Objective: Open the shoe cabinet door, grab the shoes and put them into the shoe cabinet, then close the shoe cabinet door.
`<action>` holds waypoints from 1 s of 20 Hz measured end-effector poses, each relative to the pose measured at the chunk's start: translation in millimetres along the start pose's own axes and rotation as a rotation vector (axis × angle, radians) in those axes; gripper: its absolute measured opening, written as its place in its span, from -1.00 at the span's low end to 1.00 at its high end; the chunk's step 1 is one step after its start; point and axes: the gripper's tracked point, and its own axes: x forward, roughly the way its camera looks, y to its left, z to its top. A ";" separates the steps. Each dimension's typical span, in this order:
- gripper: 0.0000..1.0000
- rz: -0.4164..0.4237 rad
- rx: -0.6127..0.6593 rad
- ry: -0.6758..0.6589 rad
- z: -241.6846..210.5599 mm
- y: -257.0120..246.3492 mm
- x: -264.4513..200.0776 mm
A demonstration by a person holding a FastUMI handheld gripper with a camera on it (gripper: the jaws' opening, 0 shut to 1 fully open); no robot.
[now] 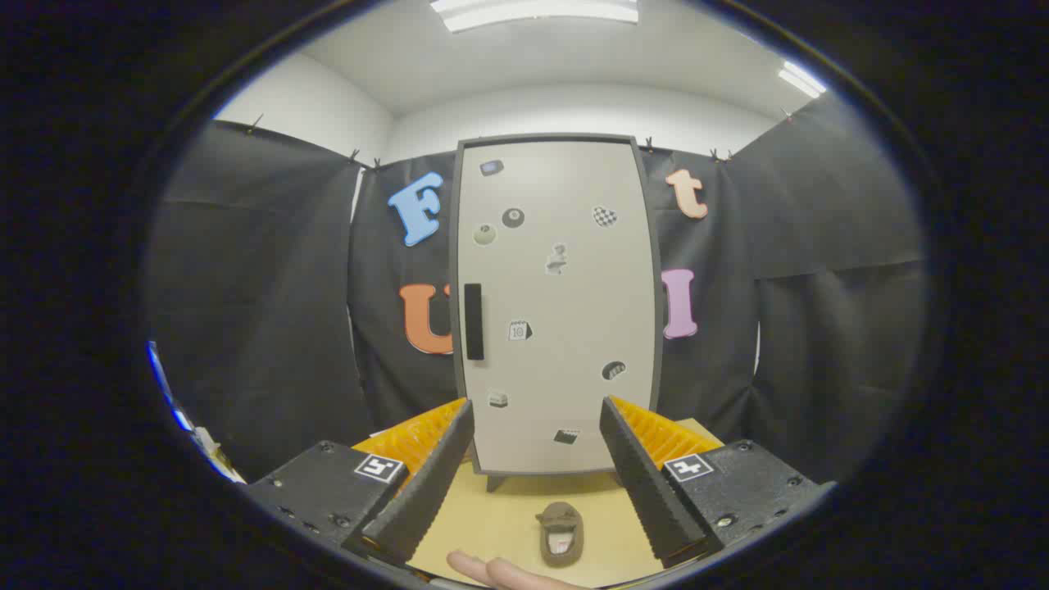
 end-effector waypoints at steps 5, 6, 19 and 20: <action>1.00 -0.061 -0.123 -0.048 21.9 7.0 -18.6; 1.00 -0.058 -0.144 -0.049 23.0 11.5 -20.7; 0.97 -0.002 -0.073 -0.084 28.8 32.7 -42.9; 0.97 0.016 -0.066 -0.075 25.5 36.3 -40.7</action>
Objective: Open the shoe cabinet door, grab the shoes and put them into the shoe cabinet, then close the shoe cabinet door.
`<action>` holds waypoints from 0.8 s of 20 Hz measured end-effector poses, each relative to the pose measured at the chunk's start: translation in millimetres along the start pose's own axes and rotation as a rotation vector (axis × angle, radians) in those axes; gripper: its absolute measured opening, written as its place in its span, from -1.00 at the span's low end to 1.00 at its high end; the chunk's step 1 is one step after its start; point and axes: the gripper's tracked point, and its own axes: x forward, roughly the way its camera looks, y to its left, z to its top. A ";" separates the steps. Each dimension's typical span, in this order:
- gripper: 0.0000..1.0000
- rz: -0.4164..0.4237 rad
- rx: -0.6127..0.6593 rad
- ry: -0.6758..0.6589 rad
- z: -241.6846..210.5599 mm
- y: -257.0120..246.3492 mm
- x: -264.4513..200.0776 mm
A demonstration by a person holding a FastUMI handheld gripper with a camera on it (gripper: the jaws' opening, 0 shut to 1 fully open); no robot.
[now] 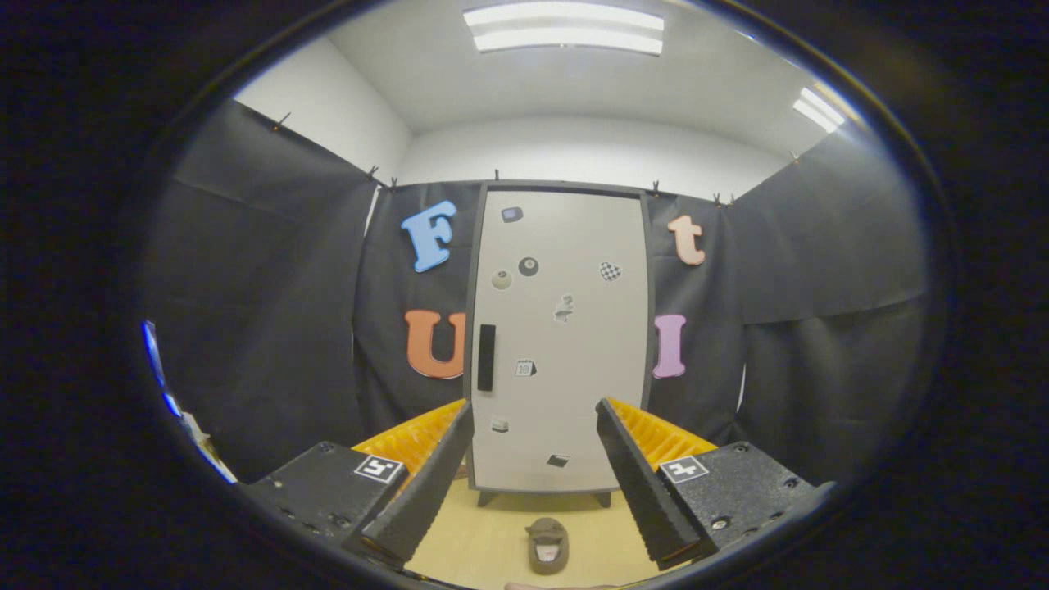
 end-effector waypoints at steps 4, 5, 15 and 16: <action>0.98 0.020 0.035 -0.003 -0.2 2.1 24.2; 0.98 0.027 0.040 -0.003 -0.1 5.1 34.6; 0.99 0.026 0.003 0.061 3.1 24.9 169.1; 0.99 0.035 0.009 0.066 2.1 28.2 183.3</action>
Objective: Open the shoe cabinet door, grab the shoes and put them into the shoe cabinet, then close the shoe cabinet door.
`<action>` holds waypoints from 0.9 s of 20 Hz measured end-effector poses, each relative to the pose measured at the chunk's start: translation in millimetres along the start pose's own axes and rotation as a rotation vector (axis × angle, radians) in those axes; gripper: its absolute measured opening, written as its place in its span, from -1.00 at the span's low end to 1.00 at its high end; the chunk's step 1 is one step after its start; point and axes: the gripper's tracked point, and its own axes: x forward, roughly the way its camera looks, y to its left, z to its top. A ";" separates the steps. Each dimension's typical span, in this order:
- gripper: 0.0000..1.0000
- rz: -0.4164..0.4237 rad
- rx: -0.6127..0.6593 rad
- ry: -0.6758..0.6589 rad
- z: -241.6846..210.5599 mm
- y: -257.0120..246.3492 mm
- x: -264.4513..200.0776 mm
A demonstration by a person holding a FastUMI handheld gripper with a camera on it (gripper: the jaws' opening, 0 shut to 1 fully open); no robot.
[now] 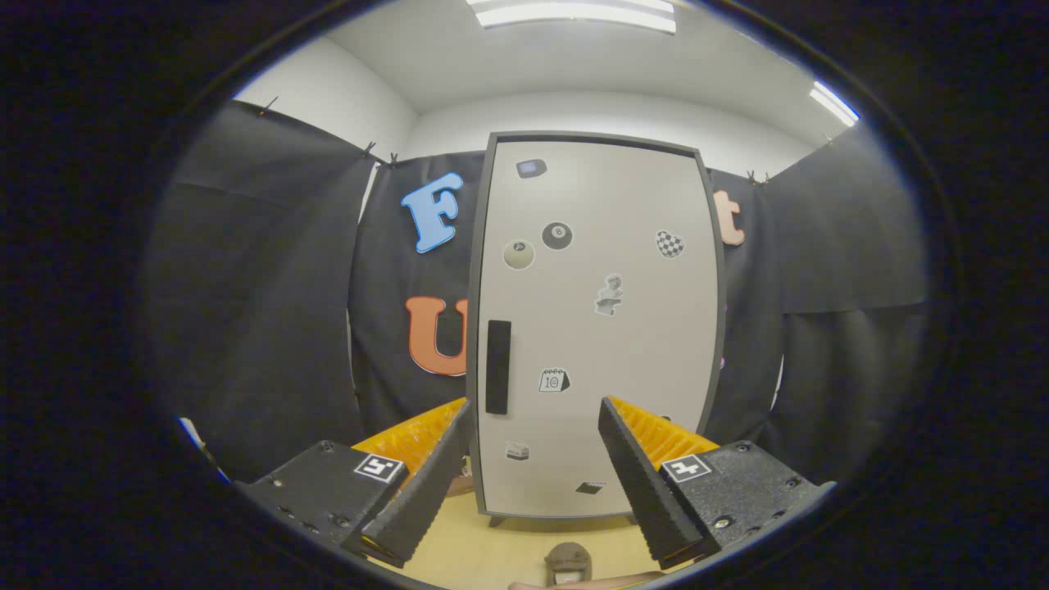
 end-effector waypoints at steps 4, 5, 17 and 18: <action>0.99 -0.023 0.019 0.027 -2.0 5.0 56.3; 0.99 -0.008 0.039 0.033 -2.2 9.9 69.1; 0.98 0.010 0.096 0.053 -10.9 27.3 163.3; 0.98 0.011 0.099 0.050 -10.7 29.1 168.2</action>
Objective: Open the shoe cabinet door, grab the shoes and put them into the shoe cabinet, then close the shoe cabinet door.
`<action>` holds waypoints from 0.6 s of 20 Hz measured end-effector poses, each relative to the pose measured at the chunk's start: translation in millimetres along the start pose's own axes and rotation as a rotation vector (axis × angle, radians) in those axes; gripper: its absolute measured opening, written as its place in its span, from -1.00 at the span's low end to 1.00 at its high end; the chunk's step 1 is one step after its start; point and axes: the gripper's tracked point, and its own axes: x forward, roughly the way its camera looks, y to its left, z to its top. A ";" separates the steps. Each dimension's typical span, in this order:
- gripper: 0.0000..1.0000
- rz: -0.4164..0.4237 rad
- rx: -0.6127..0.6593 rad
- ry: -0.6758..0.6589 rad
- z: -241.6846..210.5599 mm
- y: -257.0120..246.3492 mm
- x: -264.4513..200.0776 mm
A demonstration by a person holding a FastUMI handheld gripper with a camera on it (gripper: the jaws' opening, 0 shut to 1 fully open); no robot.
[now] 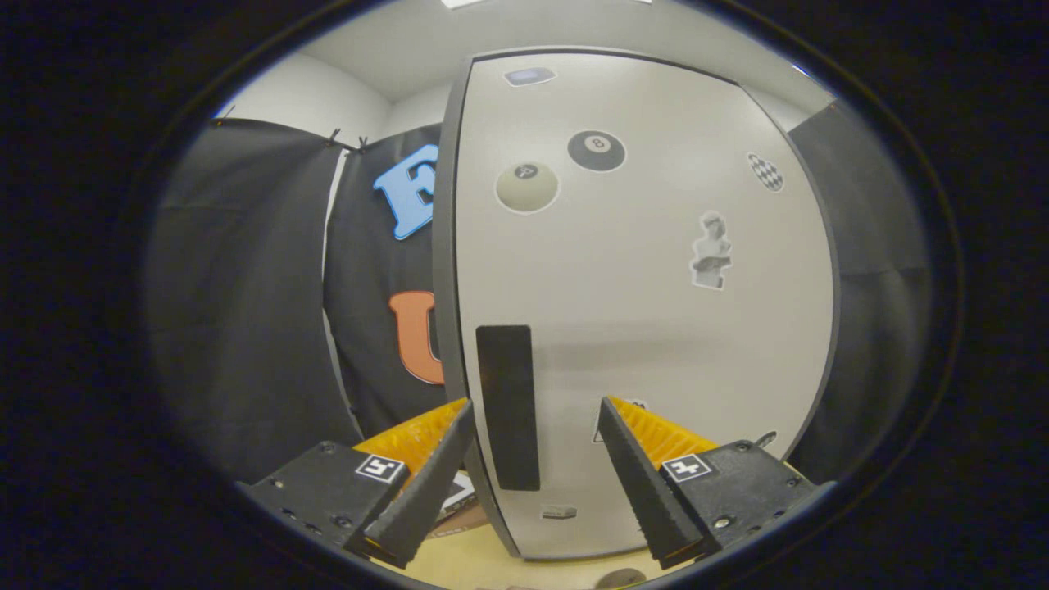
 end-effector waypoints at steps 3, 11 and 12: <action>0.66 -0.031 -0.049 0.060 -13.3 -3.6 15.1; -0.32 -0.007 -0.069 0.027 -11.9 8.6 12.3; -0.34 0.012 -0.056 0.038 -13.5 7.3 10.2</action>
